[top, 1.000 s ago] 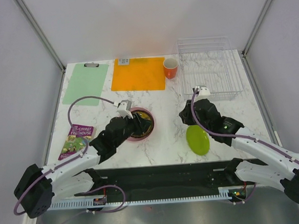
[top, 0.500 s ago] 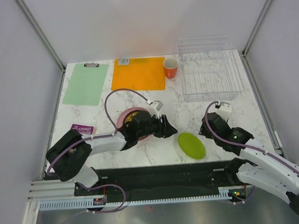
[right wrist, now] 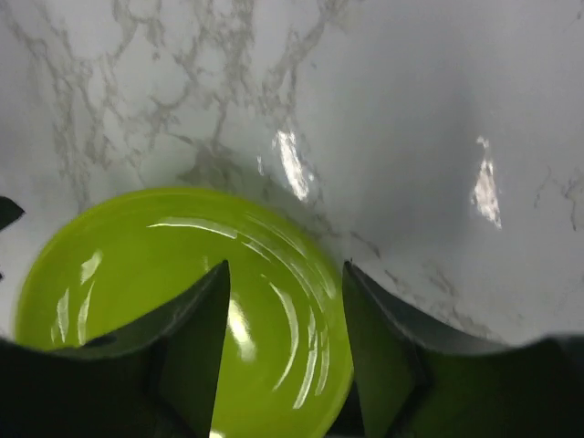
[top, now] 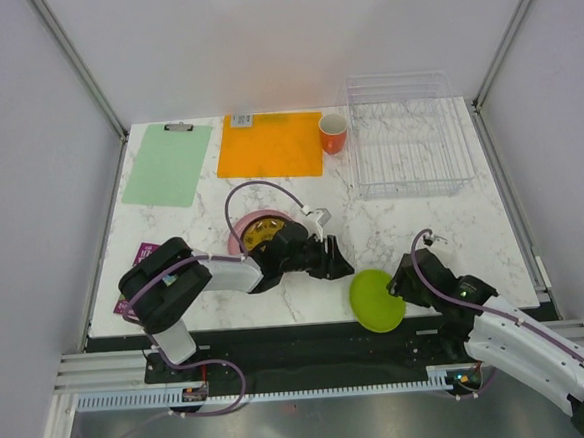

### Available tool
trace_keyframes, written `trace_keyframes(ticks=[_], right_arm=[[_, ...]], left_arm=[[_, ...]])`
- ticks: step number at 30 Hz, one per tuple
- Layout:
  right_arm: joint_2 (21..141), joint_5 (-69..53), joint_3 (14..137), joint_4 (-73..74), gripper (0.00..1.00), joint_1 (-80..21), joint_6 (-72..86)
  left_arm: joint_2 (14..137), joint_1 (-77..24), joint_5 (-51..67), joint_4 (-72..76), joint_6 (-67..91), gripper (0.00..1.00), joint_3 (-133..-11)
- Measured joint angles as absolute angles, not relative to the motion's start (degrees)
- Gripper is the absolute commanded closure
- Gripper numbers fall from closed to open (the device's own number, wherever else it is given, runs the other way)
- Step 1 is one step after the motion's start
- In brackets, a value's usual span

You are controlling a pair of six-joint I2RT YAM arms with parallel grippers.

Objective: Unload the plates from the dish rack

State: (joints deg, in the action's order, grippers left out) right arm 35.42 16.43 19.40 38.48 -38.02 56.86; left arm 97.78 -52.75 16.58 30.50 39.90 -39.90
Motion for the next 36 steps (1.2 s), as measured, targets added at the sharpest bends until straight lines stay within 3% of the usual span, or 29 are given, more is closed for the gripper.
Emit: trace_keyframes(ticks=[8, 9, 11, 12, 14, 21, 26, 31, 36], right_arm=[[34.63, 9.65, 15.66, 35.03, 0.46, -38.02, 58.61], [34.70, 9.15, 15.66, 34.98, 0.61, -38.02, 58.65], [34.83, 8.64, 15.64, 34.85, 0.72, -38.02, 58.61], [34.94, 8.29, 15.62, 34.76, 0.88, -38.02, 58.59], [34.94, 7.60, 15.35, 34.50, 1.00, -38.02, 58.52], [32.64, 4.58, 14.85, 30.28, 1.00, -38.06, 58.72], [28.82, 9.69, 20.08, 36.14, 1.00, -38.13, 55.35], [33.30, 17.12, 33.52, 39.64, 1.00, -38.09, 50.54], [35.18, 21.34, 36.82, 39.83, 1.00, -38.09, 47.72]], left_arm=[[100.20, -53.93, 17.50, 31.79, 41.04, 0.44, -41.32], [100.40, -53.98, 17.69, 31.88, 41.10, 0.45, -41.43], [100.75, -54.11, 18.11, 31.94, 41.17, 0.45, -41.74], [100.82, -54.17, 18.17, 31.94, 41.17, 0.45, -41.78], [100.90, -54.24, 18.24, 31.97, 41.23, 0.45, -41.85], [100.71, -54.26, 18.00, 31.86, 41.28, 0.44, -41.87], [96.55, -54.37, 14.87, 29.47, 41.01, 0.26, -41.56], [85.67, -54.48, 9.21, 27.07, 40.47, 0.21, -39.20], [75.24, -54.50, 2.50, 23.14, 39.00, 0.14, -38.39]])
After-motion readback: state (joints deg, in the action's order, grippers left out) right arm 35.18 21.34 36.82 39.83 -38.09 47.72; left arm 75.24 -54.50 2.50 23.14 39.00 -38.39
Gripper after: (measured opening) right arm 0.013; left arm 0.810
